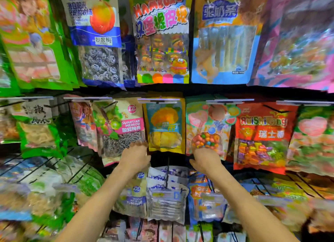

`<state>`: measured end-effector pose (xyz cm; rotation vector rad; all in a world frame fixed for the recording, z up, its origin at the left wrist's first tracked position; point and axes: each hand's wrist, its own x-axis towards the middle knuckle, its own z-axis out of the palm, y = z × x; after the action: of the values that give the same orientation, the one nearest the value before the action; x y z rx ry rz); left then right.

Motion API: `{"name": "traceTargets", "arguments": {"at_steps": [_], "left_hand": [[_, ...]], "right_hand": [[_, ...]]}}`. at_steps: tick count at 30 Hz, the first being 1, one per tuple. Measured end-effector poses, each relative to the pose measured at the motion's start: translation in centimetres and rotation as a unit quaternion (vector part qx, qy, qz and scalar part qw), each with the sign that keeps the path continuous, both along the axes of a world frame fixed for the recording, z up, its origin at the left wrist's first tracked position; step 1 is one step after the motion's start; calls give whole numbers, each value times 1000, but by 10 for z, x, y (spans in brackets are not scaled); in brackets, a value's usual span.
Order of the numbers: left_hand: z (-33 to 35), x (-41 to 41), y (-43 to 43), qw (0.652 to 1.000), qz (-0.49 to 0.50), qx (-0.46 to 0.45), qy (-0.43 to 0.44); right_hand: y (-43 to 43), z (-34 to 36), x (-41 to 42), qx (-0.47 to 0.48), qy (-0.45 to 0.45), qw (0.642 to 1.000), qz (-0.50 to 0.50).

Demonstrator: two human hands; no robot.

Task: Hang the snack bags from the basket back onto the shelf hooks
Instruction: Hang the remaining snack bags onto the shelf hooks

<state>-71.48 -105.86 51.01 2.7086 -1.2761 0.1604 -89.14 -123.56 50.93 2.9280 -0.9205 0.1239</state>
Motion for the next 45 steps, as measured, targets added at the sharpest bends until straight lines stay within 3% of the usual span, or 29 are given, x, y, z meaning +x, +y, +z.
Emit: {"name": "traceTargets", "arguments": {"at_steps": [4,12,18,24,29,33,37,41,45], "left_hand": [[2,-30,-3,996,16,61,-62],[2,-86,-29,991,7,105,-82],[2,-128,-58,991,3,96,-93],[-4,-156,-82,994,-3,28,-110],[-8,-163,-92,998,-7,-30,-59],[0,-147,-99,988,9,-153,2],[3,-124,-112,956,1,-272,112],[3,-108,-128,891,-14,-372,261],[1,-91,-145,854,-21,-412,315]], "right_hand": [[-1,4,-27,-69,-14,997,17],[-16,9,-80,-66,-4,997,25],[-34,11,-120,-69,2,997,19],[-48,14,-144,-58,-9,998,14],[-61,19,-142,-48,-20,999,3],[-75,23,-129,-31,-58,998,-6],[-89,21,-114,77,-159,984,-5],[-100,16,-96,220,-248,943,-24],[-103,9,-79,347,-343,871,-50]]}}
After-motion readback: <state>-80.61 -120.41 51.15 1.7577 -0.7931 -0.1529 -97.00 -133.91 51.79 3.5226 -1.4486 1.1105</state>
